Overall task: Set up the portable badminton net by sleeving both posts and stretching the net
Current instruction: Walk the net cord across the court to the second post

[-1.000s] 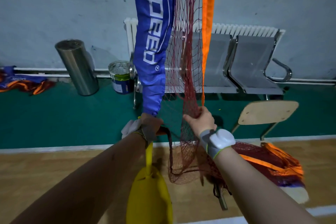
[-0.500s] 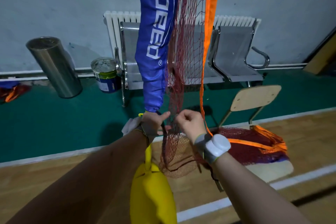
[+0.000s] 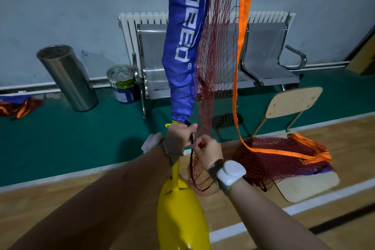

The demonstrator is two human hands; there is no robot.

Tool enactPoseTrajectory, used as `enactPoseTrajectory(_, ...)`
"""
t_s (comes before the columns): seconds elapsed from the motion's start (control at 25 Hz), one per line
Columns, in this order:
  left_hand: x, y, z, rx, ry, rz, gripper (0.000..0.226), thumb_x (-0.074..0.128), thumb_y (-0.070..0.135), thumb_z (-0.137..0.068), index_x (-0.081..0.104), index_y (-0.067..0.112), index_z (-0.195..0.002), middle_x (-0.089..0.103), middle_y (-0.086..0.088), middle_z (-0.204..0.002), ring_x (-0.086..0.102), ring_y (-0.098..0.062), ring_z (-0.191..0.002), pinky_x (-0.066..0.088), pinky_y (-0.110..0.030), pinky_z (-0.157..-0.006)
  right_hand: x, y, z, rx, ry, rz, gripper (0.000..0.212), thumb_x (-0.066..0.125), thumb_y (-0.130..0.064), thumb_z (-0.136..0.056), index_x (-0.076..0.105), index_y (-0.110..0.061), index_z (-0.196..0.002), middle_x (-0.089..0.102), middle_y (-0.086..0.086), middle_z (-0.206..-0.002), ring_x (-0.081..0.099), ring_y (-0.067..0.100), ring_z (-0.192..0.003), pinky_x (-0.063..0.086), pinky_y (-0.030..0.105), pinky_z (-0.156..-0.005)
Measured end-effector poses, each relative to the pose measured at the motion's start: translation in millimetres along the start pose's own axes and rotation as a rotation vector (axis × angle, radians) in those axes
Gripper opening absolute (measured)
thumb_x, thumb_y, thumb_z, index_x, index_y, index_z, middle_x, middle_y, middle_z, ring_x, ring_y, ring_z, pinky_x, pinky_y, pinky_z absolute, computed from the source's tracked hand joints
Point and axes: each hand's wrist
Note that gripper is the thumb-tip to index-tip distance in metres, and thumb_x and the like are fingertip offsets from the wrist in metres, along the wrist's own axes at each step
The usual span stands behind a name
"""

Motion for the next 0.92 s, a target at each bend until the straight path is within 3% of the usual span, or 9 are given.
enactPoseTrajectory(0.2,-8,1,4,-0.08,-0.035,-0.004,0.032,0.044,0.022,-0.096,0.053,0.013,-0.067,0.055,-0.003,-0.066,0.056,-0.017,-0.061,0.042,-0.024,-0.064,-9,3,3,0.081,0.007,-0.151,0.034,0.054,-0.002,-0.087,0.042,-0.022,-0.063,0.049,-0.004,-0.062,0.051,0.017,-0.072,0.035,0.022,-0.06)
enactPoseTrajectory(0.32,-8,-2,13,-0.089,-0.081,-0.025,0.022,0.041,0.014,-0.097,0.048,0.011,-0.076,0.057,-0.006,-0.069,0.059,-0.013,-0.051,0.045,-0.025,-0.062,-13,2,9,0.11,0.047,-0.255,0.024,0.049,-0.001,-0.09,0.044,-0.015,-0.072,0.049,0.001,-0.065,0.051,0.01,-0.055,0.038,0.014,-0.05)
enactPoseTrajectory(0.4,-7,-5,21,-0.115,-0.134,-0.02,0.015,0.04,0.011,-0.097,0.042,0.01,-0.082,0.061,-0.01,-0.075,0.061,-0.014,-0.047,0.051,-0.032,-0.07,-14,0,14,0.081,0.094,-0.298,0.012,0.048,0.0,-0.09,0.044,-0.01,-0.086,0.049,0.001,-0.072,0.046,0.002,-0.058,0.037,0.008,-0.053)
enactPoseTrajectory(0.52,-9,-7,25,-0.095,-0.109,-0.021,0.019,0.044,0.004,-0.094,0.043,0.007,-0.075,0.065,-0.013,-0.072,0.057,-0.01,-0.032,0.055,-0.029,-0.052,-20,-4,27,-0.026,0.062,-0.283,0.024,0.059,0.004,-0.081,0.044,-0.008,-0.095,0.048,0.001,-0.079,0.046,0.006,-0.068,0.036,0.005,-0.061)
enactPoseTrajectory(0.6,-9,-7,27,-0.037,-0.071,-0.044,0.015,0.047,0.001,-0.092,0.043,0.004,-0.078,0.063,-0.021,-0.081,0.061,-0.015,-0.037,0.052,-0.026,-0.043,-21,-3,33,-0.097,0.035,-0.09,0.027,0.064,0.004,-0.075,0.05,-0.005,-0.097,0.046,0.008,-0.092,0.047,0.009,-0.076,0.033,0.006,-0.067)
enactPoseTrajectory(0.68,-9,-7,30,0.014,-0.068,-0.077,0.01,0.046,0.001,-0.092,0.039,0.006,-0.087,0.06,-0.023,-0.078,0.065,-0.025,-0.047,0.053,-0.032,-0.049,-22,-3,36,-0.128,0.076,0.08,0.02,0.064,0.0,-0.078,0.056,-0.002,-0.096,0.049,0.011,-0.096,0.053,0.02,-0.083,0.031,0.013,-0.067)
enactPoseTrajectory(0.76,-8,-9,31,0.086,-0.088,-0.18,0.013,0.045,0.005,-0.093,0.038,0.012,-0.085,0.058,-0.017,-0.068,0.061,-0.014,-0.041,0.049,-0.027,-0.049,-24,-3,37,-0.084,0.111,0.138,0.015,0.062,-0.011,-0.085,0.062,-0.002,-0.097,0.057,0.016,-0.099,0.056,0.027,-0.091,0.033,0.025,-0.073)
enactPoseTrajectory(0.84,-8,-11,31,0.317,-0.05,-0.424,0.014,0.049,0.003,-0.089,0.05,0.012,-0.079,0.058,-0.016,-0.072,0.062,-0.012,-0.049,0.047,-0.027,-0.054,-28,-2,40,-0.04,0.094,0.21,0.02,0.054,-0.019,-0.091,0.065,-0.004,-0.098,0.055,0.017,-0.097,0.056,0.029,-0.093,0.037,0.031,-0.076)
enactPoseTrajectory(0.92,-10,-12,31,0.582,-0.082,-0.659,0.016,0.05,-0.006,-0.081,0.064,0.002,-0.084,0.056,-0.013,-0.079,0.062,-0.027,-0.079,0.045,-0.031,-0.073,-32,1,42,-0.066,0.067,0.218,0.022,0.051,-0.017,-0.093,0.068,-0.003,-0.099,0.046,0.012,-0.09,0.051,0.026,-0.088,0.035,0.028,-0.075)
Point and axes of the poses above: each hand's wrist, its own z-axis away from the middle knuckle, its own x-axis out of the palm, y = z × x
